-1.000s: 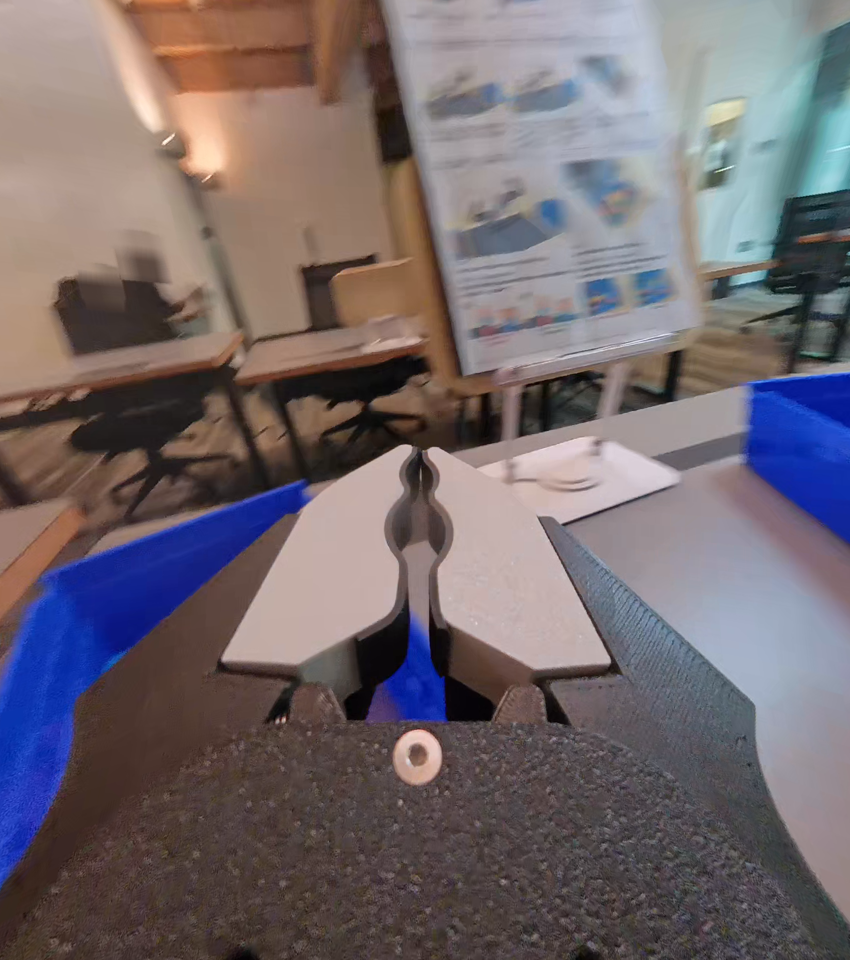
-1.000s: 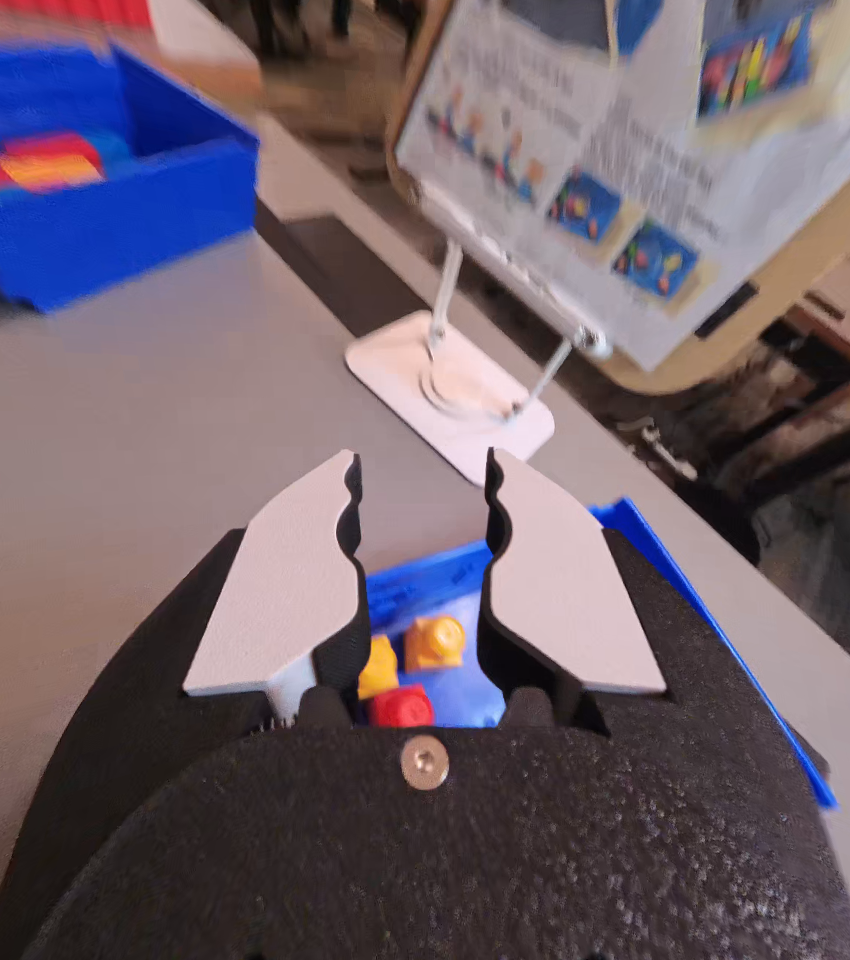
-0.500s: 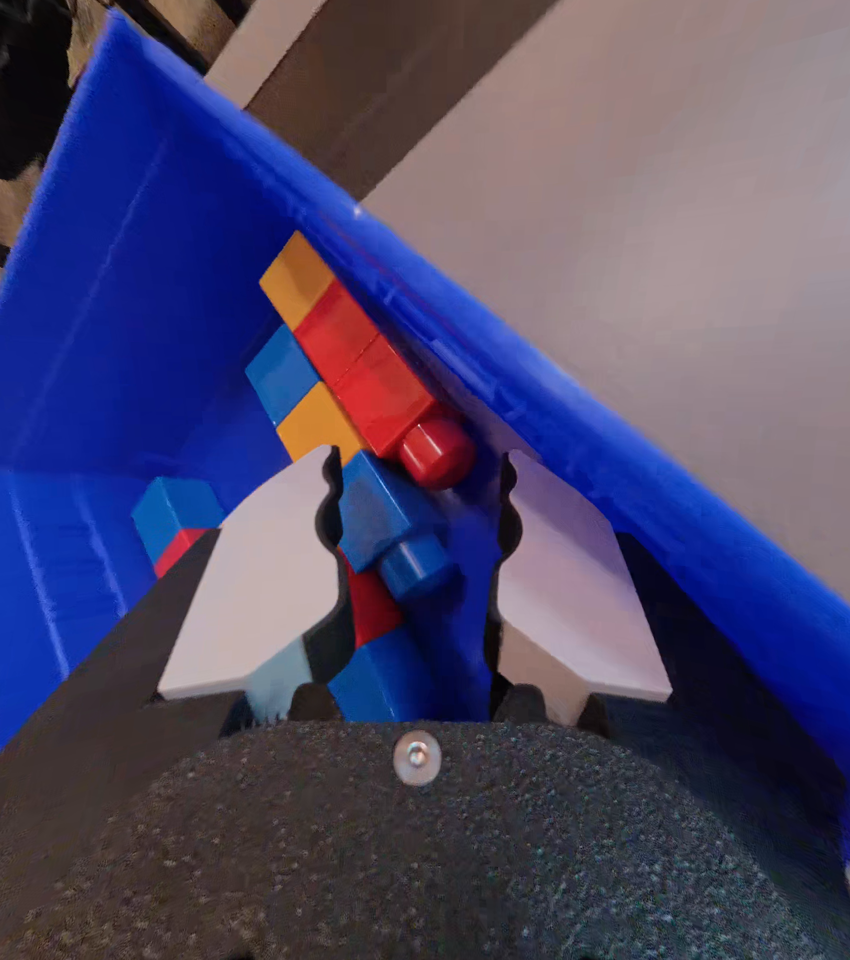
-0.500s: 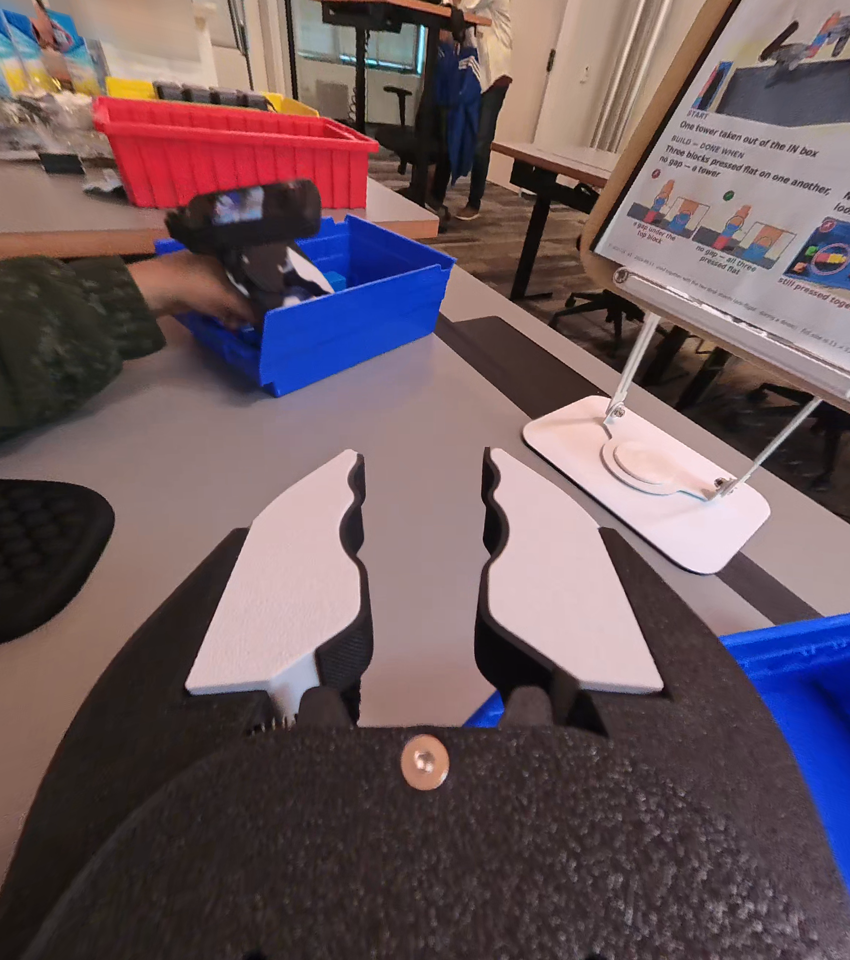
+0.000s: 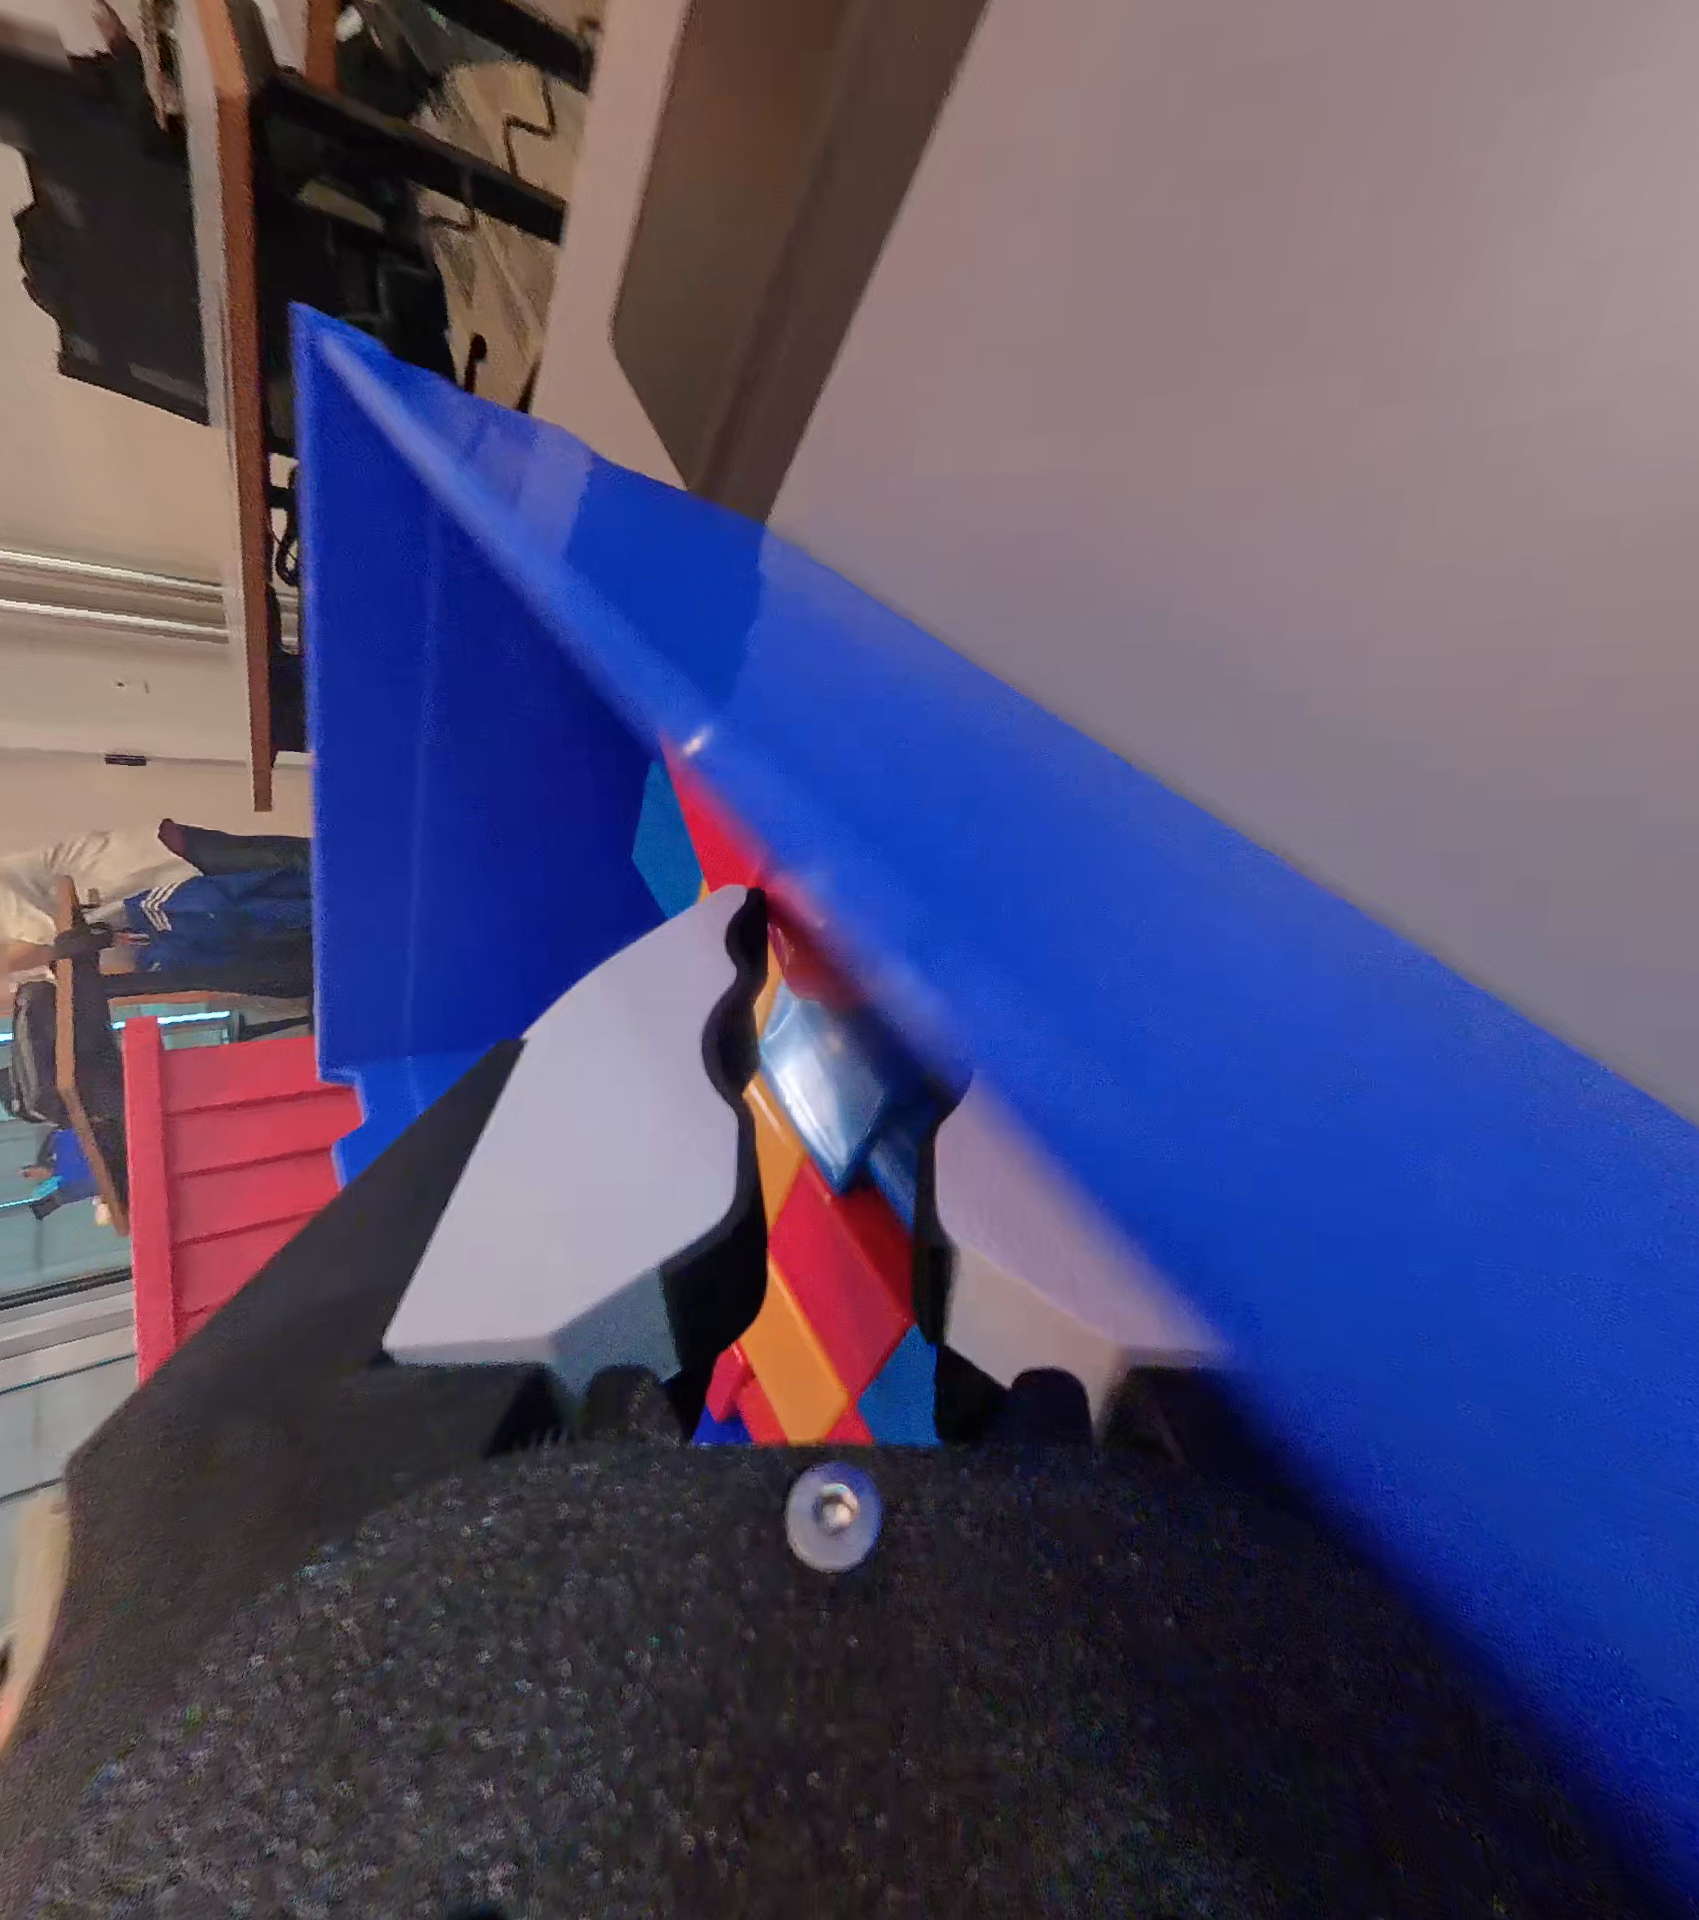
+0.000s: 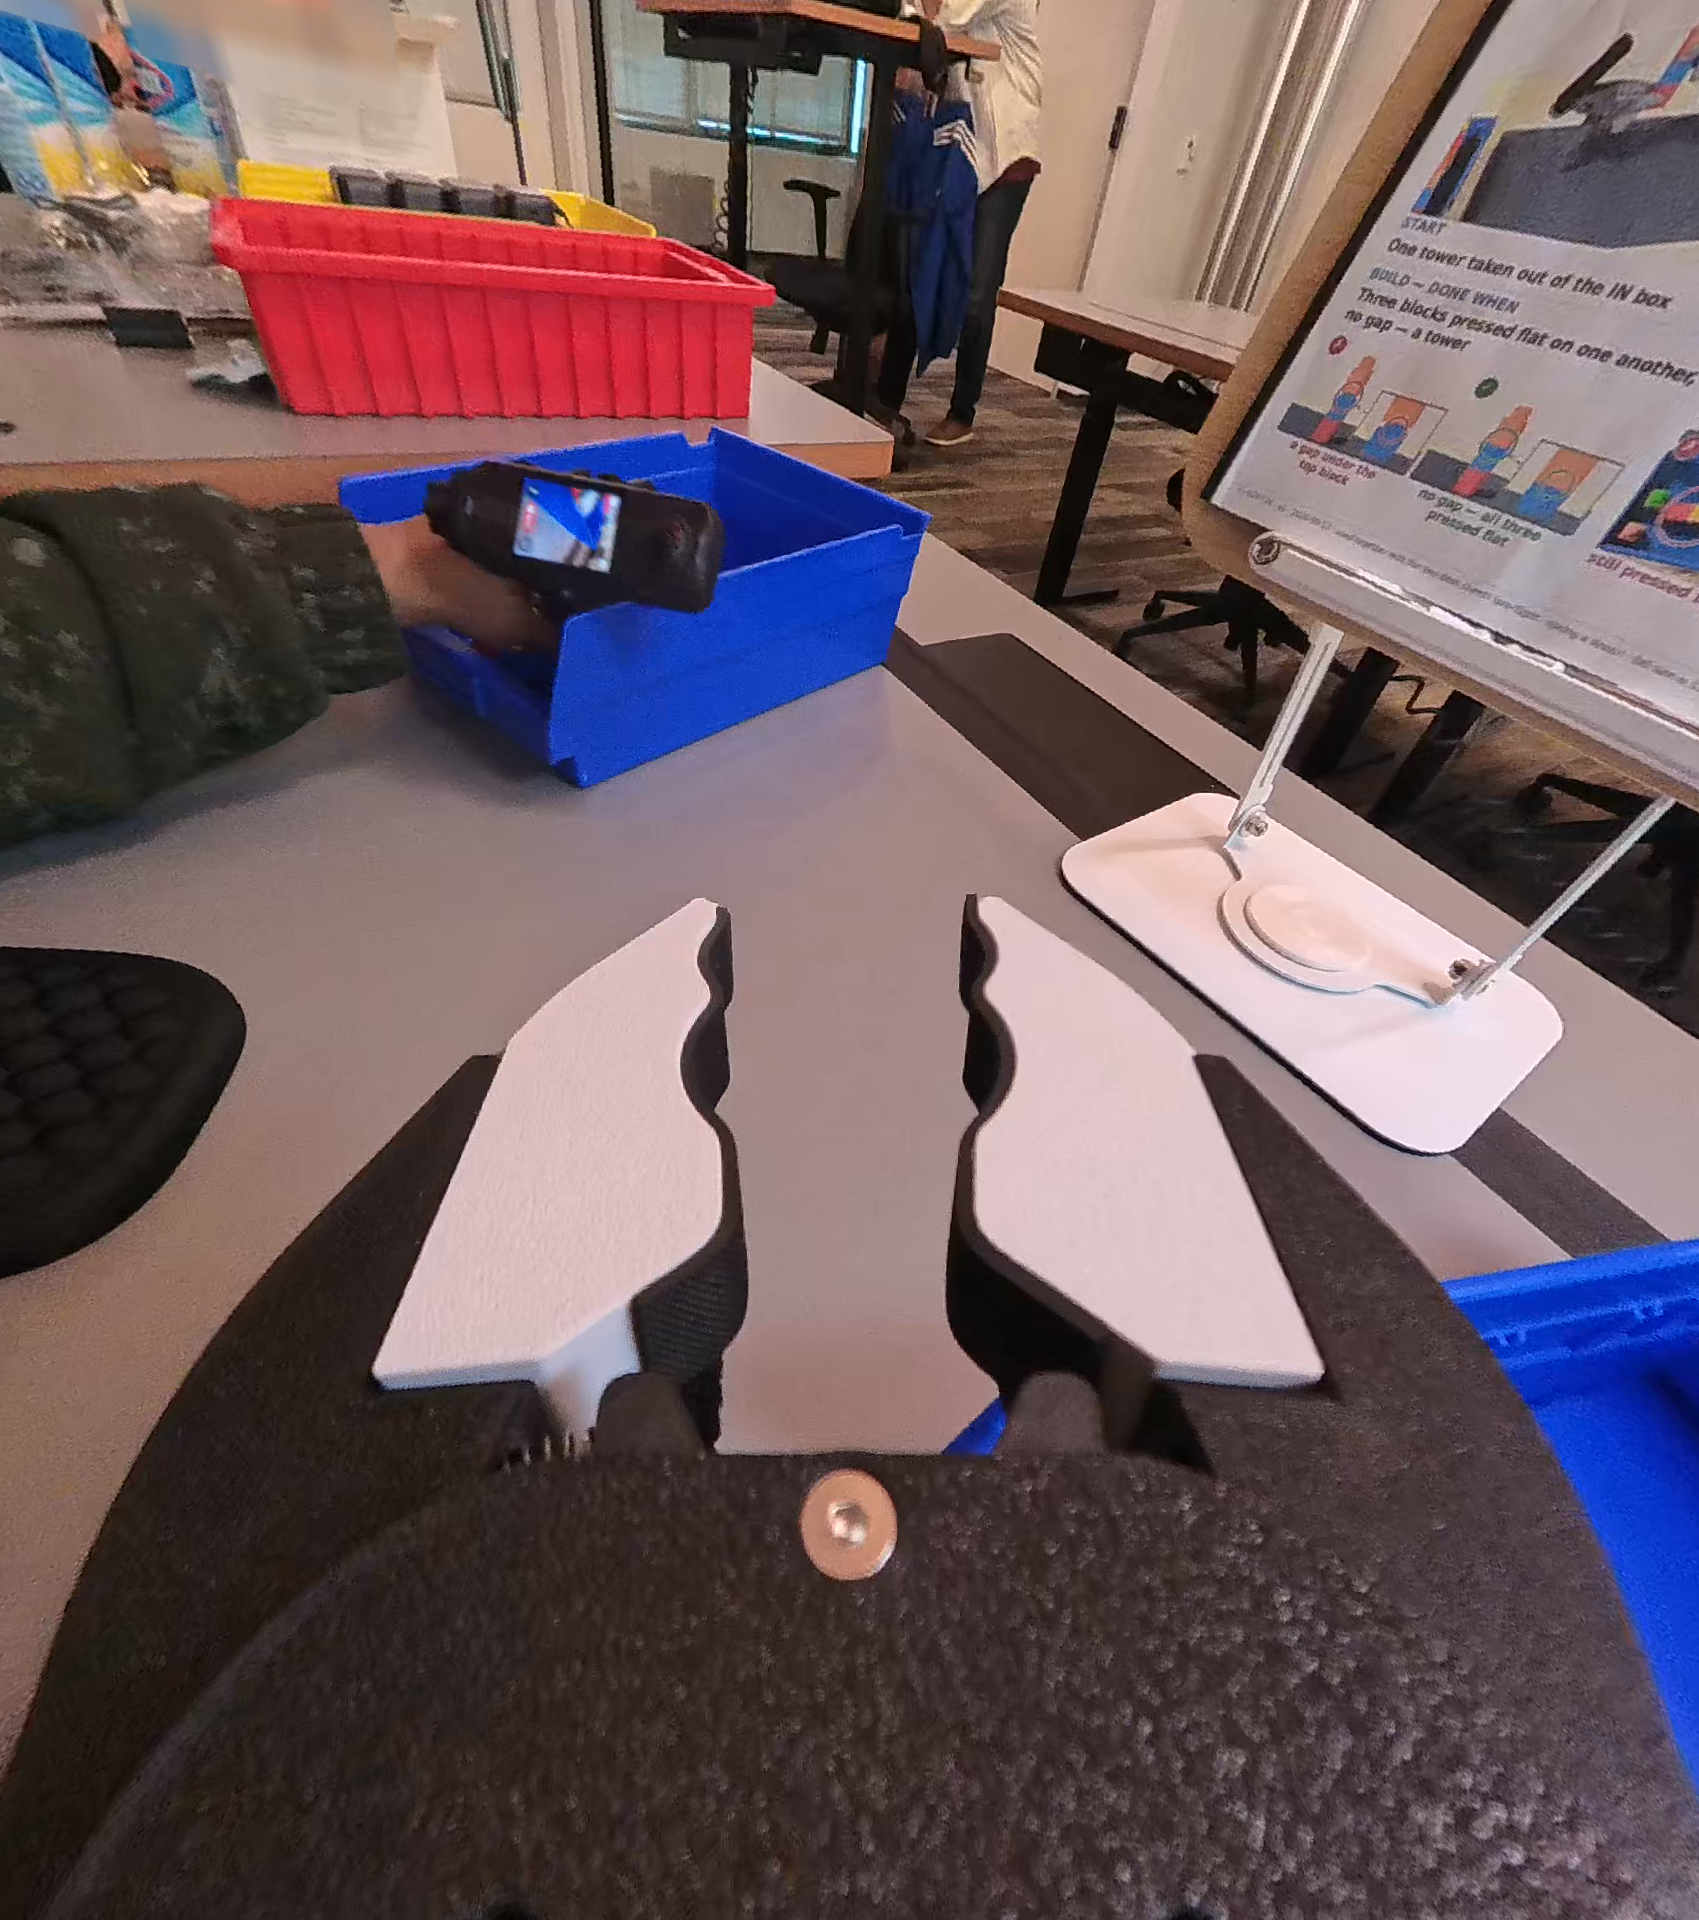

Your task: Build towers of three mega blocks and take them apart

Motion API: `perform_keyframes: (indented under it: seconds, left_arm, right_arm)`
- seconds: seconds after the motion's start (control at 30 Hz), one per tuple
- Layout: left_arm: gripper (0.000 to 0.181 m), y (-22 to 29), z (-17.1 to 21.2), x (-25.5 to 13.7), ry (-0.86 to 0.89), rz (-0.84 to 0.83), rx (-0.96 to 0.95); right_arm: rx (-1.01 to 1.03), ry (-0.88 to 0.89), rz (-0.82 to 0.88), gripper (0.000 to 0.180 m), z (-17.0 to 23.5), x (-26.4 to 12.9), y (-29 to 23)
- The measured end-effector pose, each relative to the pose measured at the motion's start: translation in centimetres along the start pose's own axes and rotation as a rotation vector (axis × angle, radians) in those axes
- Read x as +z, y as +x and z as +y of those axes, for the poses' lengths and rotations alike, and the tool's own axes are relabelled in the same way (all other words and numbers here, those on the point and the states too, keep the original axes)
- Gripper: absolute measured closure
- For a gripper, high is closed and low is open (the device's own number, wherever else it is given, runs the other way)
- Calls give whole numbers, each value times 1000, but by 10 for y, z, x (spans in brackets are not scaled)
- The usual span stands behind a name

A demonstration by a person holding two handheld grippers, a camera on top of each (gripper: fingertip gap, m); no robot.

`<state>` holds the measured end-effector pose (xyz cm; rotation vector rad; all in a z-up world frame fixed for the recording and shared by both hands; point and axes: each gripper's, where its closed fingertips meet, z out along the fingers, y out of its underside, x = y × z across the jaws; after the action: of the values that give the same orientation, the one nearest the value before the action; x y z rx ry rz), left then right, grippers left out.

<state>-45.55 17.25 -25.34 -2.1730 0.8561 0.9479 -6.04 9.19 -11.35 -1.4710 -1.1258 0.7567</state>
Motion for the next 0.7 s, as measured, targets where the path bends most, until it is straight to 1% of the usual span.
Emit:
perform_keyframes:
  seconds: [0.03,0.2,0.33,0.37,0.4,0.43,0.5,0.6,0.7]
  left_arm:
    - [154,-5,-1,-7,24,-5,-28]
    - [155,-44,-2,-52,153,-65,-167]
    - [158,-81,-7,-102,290,-109,-285]
    - [181,-88,-10,-118,334,-107,-304]
    - [181,-97,-18,-138,418,-126,-324]
    - [181,-100,-23,-155,454,-96,-345]
    - [181,-110,-32,-186,521,-107,-349]
    - [181,-116,-33,-204,527,-109,-329]
    - [181,-114,-27,-198,502,-83,-330]
  right_arm:
    - [-5,2,3,137,-1,0,0]
    - [-9,9,-2,138,-2,1,-2]
    - [-40,14,-10,139,-4,3,-9]
    - [-49,16,-13,139,-5,4,-11]
    - [-59,17,-17,139,-6,5,-13]
    - [-69,17,-21,139,-6,6,-16]
    - [-94,19,-28,139,-8,8,-22]
    - [-119,8,-39,138,-6,12,-29]
    - [-149,-5,-40,138,-4,13,-34]
